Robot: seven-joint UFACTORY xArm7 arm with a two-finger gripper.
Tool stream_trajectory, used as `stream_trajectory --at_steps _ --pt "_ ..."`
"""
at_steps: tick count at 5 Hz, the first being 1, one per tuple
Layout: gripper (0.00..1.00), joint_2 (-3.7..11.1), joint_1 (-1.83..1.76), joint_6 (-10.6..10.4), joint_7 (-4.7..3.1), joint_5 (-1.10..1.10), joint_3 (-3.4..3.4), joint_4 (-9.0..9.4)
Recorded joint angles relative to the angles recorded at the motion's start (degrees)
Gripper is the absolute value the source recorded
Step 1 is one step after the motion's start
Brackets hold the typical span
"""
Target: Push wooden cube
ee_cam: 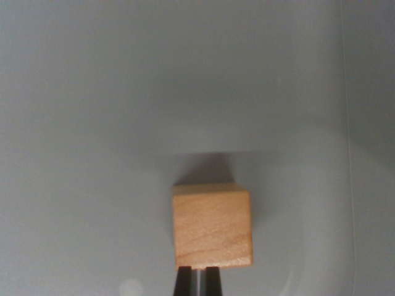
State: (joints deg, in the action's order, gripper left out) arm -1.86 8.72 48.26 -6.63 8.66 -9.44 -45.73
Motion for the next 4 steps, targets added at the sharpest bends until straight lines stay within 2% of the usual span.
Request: stream_trajectory --at_steps 1,2,3,4 --pt "0.0 0.0 0.0 0.0 0.0 0.0 0.0 0.0" --pt "0.0 -0.24 0.47 -2.2 -0.5 0.58 -0.53 2.51" --pt "0.0 -0.24 0.47 -2.2 -0.5 0.58 -0.53 2.51" --pt "0.0 -0.47 0.92 -4.3 -0.97 1.13 -1.03 4.89"
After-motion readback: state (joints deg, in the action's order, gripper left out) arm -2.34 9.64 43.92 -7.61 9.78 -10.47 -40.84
